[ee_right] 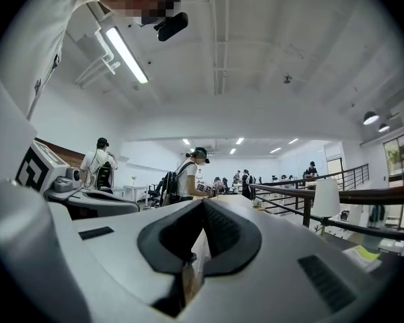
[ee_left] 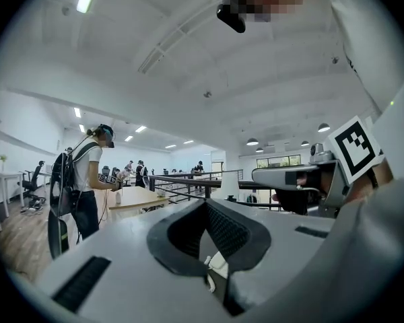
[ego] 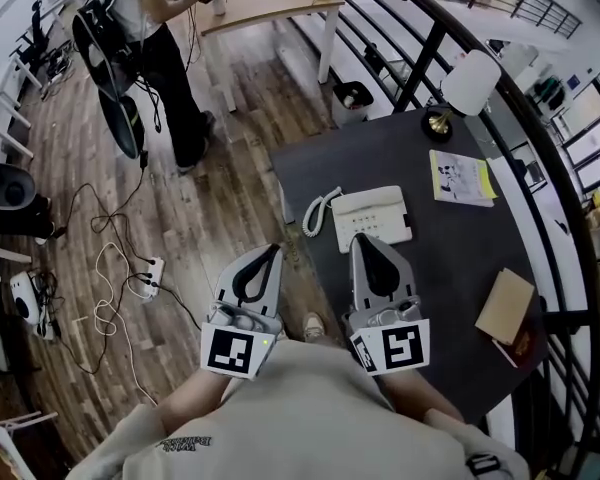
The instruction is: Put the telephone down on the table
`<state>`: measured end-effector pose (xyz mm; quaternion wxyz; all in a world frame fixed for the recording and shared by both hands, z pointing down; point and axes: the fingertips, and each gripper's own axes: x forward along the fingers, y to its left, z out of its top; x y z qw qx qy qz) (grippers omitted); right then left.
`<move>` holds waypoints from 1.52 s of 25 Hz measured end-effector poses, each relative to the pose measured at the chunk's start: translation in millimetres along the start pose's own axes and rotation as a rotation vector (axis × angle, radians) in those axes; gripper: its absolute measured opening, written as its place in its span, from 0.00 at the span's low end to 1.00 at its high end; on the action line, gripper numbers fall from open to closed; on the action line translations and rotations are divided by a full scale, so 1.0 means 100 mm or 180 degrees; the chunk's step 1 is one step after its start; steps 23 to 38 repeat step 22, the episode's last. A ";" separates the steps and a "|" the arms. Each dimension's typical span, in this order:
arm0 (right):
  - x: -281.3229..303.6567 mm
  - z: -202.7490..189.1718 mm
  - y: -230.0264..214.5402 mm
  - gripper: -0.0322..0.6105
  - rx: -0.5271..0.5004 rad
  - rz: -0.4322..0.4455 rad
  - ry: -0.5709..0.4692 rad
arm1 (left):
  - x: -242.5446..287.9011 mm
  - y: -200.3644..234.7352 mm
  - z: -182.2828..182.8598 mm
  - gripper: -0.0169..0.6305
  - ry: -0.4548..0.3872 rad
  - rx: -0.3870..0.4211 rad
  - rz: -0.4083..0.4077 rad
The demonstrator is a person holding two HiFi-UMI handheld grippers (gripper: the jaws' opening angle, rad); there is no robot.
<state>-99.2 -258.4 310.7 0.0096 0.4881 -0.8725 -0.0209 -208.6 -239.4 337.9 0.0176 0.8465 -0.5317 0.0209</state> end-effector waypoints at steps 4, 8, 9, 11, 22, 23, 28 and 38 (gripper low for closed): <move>-0.01 0.00 -0.02 0.05 -0.0047 -0.0027 -0.0023 | 0.00 0.04 0.00 0.03 -0.0004 0.0041 0.0024; -0.03 -0.02 0.01 0.05 -0.0063 -0.0026 0.0015 | -0.04 0.05 0.02 0.03 -0.0008 0.0041 0.0036; -0.03 -0.02 0.02 0.05 -0.0064 -0.0019 0.0019 | -0.04 0.05 0.02 0.03 -0.0005 0.0033 0.0032; -0.02 -0.02 0.04 0.05 -0.0073 -0.0005 0.0021 | -0.04 0.05 0.03 0.03 -0.0017 0.0025 0.0012; 0.00 0.18 0.13 0.05 -0.0231 0.0065 -0.0061 | -0.09 -0.03 0.11 0.03 -0.0072 0.0022 -0.0037; 0.00 0.18 0.13 0.05 -0.0231 0.0065 -0.0061 | -0.09 -0.03 0.11 0.03 -0.0072 0.0022 -0.0037; 0.00 0.18 0.13 0.05 -0.0231 0.0065 -0.0061 | -0.09 -0.03 0.11 0.03 -0.0072 0.0022 -0.0037; 0.00 0.18 0.13 0.05 -0.0231 0.0065 -0.0061 | -0.09 -0.03 0.11 0.03 -0.0072 0.0022 -0.0037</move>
